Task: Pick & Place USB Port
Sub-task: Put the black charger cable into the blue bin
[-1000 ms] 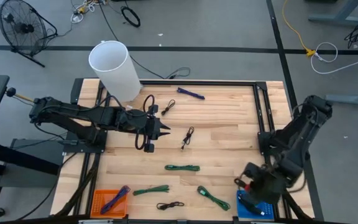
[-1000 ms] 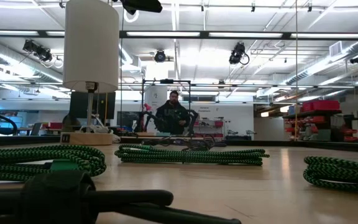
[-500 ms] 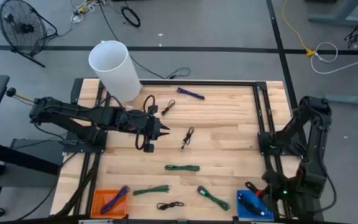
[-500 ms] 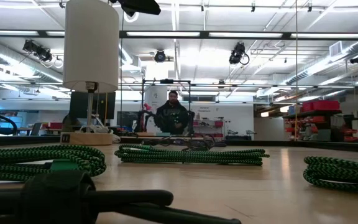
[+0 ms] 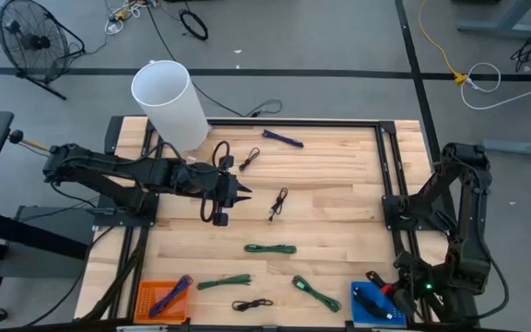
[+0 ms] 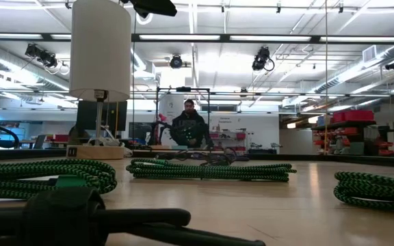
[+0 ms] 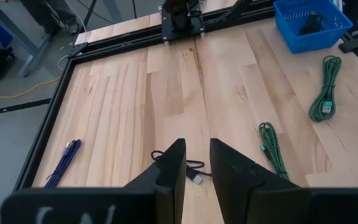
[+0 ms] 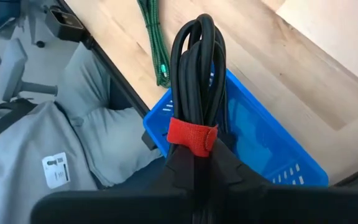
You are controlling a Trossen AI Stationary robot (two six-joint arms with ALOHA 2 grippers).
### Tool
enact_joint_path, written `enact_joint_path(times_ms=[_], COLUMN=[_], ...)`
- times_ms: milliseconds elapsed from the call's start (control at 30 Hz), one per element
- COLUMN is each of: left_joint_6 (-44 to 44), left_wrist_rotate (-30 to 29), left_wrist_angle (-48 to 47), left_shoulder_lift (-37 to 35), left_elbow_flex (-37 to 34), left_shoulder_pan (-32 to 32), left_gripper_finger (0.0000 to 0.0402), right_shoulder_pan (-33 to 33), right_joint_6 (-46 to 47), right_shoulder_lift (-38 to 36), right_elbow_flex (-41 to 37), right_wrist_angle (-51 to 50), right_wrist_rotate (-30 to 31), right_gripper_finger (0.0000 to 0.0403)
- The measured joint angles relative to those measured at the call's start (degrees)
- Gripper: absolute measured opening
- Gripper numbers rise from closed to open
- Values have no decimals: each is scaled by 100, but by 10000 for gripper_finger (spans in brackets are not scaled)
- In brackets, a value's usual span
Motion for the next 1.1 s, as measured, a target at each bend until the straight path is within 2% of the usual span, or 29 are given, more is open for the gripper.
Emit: enact_joint_path(times_ms=[467, 833, 1100], left_joint_6=[3, 4, 4], left_wrist_rotate=[-1, -1, 0], left_wrist_angle=[3, 7, 7], left_shoulder_lift=[0, 0, 0], left_elbow_flex=[0, 0, 0], left_shoulder_pan=[1, 1, -1], left_gripper_finger=[78, 78, 78], right_shoulder_pan=[9, -63, -68], right_joint_6=[71, 63, 46], right_shoulder_lift=[0, 2, 4], right_elbow_flex=[-15, -15, -13], right_wrist_angle=[128, 142, 136], right_wrist_rotate=[-136, -164, -157], right_gripper_finger=[12, 78, 90])
